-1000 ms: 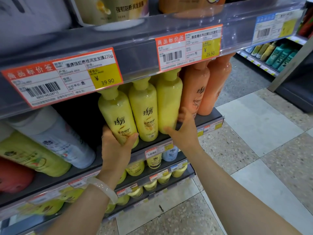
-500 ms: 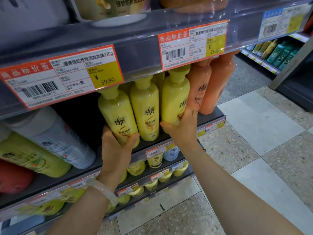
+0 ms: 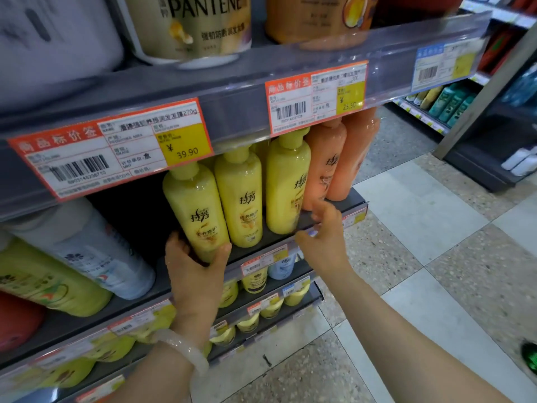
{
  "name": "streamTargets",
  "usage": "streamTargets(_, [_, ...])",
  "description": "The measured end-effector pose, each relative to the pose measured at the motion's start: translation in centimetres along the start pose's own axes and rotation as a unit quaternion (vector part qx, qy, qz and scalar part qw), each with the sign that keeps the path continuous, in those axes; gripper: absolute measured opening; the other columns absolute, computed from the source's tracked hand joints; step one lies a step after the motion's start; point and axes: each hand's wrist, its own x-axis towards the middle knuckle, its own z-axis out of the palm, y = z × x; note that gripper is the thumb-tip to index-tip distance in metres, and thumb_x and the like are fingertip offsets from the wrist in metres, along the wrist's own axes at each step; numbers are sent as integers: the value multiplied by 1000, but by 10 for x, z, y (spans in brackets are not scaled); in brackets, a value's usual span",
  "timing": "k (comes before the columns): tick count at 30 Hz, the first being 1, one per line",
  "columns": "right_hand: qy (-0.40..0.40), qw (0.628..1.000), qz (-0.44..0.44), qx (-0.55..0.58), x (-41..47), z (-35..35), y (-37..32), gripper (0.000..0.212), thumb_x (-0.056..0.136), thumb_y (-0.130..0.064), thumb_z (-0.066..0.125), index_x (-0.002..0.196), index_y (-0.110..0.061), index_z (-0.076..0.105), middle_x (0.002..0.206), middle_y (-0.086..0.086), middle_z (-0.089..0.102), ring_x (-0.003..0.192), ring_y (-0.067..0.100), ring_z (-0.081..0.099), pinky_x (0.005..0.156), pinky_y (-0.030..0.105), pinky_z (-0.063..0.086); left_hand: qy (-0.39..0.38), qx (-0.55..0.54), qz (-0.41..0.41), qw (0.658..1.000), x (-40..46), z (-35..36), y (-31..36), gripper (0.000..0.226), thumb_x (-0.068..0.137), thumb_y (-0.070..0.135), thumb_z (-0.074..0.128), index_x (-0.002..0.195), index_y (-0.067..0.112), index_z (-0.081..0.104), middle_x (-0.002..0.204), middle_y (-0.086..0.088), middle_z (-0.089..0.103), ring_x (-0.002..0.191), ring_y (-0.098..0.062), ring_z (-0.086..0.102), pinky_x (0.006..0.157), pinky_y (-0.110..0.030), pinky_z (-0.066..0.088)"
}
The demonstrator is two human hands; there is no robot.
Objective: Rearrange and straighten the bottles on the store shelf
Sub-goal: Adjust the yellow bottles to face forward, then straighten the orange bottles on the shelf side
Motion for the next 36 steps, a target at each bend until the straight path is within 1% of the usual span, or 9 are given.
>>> streamTargets(4, [63, 996, 62, -18, -10, -42, 15, 49, 79, -6, 62, 124, -8, 44, 115, 9, 48, 109, 25, 49, 88, 33, 41, 49, 2, -14, 999, -43, 12, 6, 64, 73, 11, 75, 127, 3, 42, 124, -10, 45, 116, -23, 47, 102, -40, 40])
streamTargets(10, [48, 997, 53, -28, 27, -80, 11, 70, 76, -18, 73, 133, -9, 35, 138, 11, 39, 123, 25, 44, 99, 38, 40, -165, 37, 83, 982, -81, 58, 38, 60, 85, 25, 61, 137, 14, 34, 128, 7, 39, 120, -5, 34, 98, -21, 30])
streamTargets(14, [-9, 998, 55, 4, 67, -88, 15, 95, 70, -22, 78, 142, -13, 17, 147, 9, 28, 135, 24, 32, 108, 47, 34, -179, 59, 104, 977, -77, 106, 57, 60, 91, 23, 51, 143, 15, 22, 149, -1, 28, 137, -15, 27, 108, -22, 24])
streamTargets(17, [-78, 996, 31, 24, 98, -89, 26, 102, 67, -11, 79, 143, -9, 11, 145, 11, 30, 134, 23, 33, 107, 35, 35, -141, 70, 65, 985, -66, 147, 68, 63, 94, 19, 46, 146, 15, 10, 155, -3, 16, 143, -18, 17, 114, -27, 17])
streamTargets(19, [-125, 991, 6, 50, 111, -90, 34, 92, 67, -2, 77, 139, -6, 20, 125, 6, 43, 117, 17, 45, 91, 16, 42, -89, 83, 36, 992, -57, 171, 70, 66, 93, 17, 47, 146, 12, 9, 155, -7, 16, 143, -20, 16, 116, -30, 16])
streamTargets(23, [-190, 979, -14, 79, 128, -86, 54, 69, 54, -13, 81, 107, -31, 41, 104, -10, 53, 103, 14, 59, 85, 36, 51, 21, 48, 26, 998, -37, 210, 71, 59, 83, 15, 59, 135, 6, 31, 137, -17, 44, 127, -28, 43, 108, -46, 34])
streamTargets(27, [-229, 969, -34, 90, 144, -91, 55, 55, 68, -4, 76, 98, -25, 35, 92, -15, 46, 75, -13, 53, 66, 8, 43, 103, -17, -15, 994, -19, 237, 78, 59, 73, 7, 73, 120, -3, 39, 125, -19, 54, 113, -23, 54, 99, -29, 41])
streamTargets(32, [-239, 968, -50, 54, 151, -97, 56, 59, 66, -14, 77, 105, -30, 35, 105, -3, 53, 99, 19, 57, 84, 38, 51, 173, -25, 12, 985, -17, 253, 71, 47, 73, 3, 72, 111, 4, 44, 111, -7, 55, 102, -15, 54, 88, -20, 41])
streamTargets(36, [-234, 970, -42, 50, 147, -95, 56, 60, 60, -22, 76, 106, -28, 37, 114, 5, 55, 101, 22, 59, 85, 48, 52, 191, -6, 16, 981, -21, 256, 65, 48, 74, 8, 71, 113, 4, 43, 118, -13, 57, 110, -24, 56, 95, -33, 45])
